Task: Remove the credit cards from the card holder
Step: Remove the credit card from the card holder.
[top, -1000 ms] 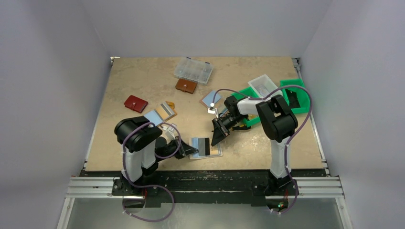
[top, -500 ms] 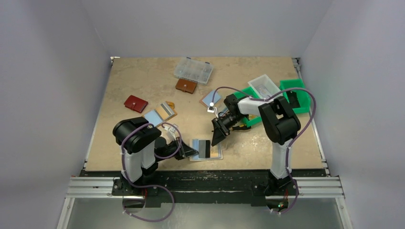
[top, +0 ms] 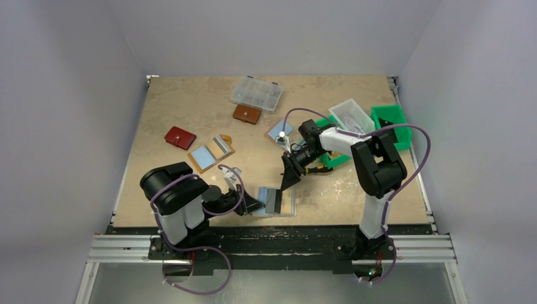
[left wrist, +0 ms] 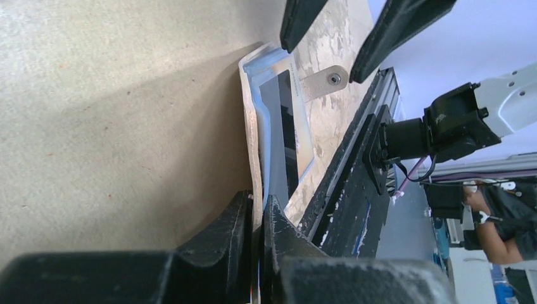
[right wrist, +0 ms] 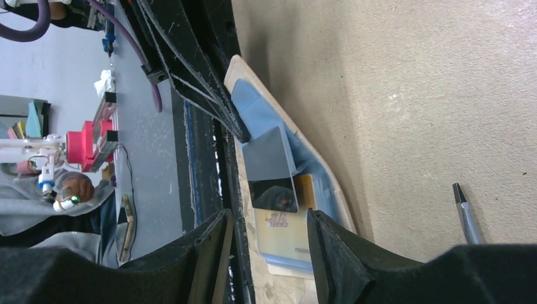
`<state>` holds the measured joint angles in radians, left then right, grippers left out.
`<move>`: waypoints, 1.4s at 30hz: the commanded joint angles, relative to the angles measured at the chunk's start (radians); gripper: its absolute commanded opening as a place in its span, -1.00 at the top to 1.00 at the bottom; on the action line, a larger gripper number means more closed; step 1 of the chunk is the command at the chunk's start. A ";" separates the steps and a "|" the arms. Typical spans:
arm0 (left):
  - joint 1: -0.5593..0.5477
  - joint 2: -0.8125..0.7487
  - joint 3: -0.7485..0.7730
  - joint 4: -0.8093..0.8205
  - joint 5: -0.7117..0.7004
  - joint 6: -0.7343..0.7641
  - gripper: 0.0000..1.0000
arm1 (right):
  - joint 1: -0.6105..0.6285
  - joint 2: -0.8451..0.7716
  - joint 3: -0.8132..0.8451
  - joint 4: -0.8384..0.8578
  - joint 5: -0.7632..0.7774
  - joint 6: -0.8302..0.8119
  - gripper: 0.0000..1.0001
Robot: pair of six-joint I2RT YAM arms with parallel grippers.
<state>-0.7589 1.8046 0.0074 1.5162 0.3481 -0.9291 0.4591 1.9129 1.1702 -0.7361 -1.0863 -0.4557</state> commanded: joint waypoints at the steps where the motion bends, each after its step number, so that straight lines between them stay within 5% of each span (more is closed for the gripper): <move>1: -0.023 -0.039 -0.069 0.262 -0.026 0.079 1.00 | -0.003 -0.014 0.023 0.007 0.019 -0.011 -0.09; 42: -0.029 -0.082 -0.055 0.262 -0.058 0.012 1.00 | 0.035 0.032 0.029 -0.043 0.009 -0.043 -0.07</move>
<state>-0.7822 1.7477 0.0074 1.4952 0.3058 -0.9077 0.4858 1.9316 1.1797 -0.7734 -1.0645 -0.4976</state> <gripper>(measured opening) 0.073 0.536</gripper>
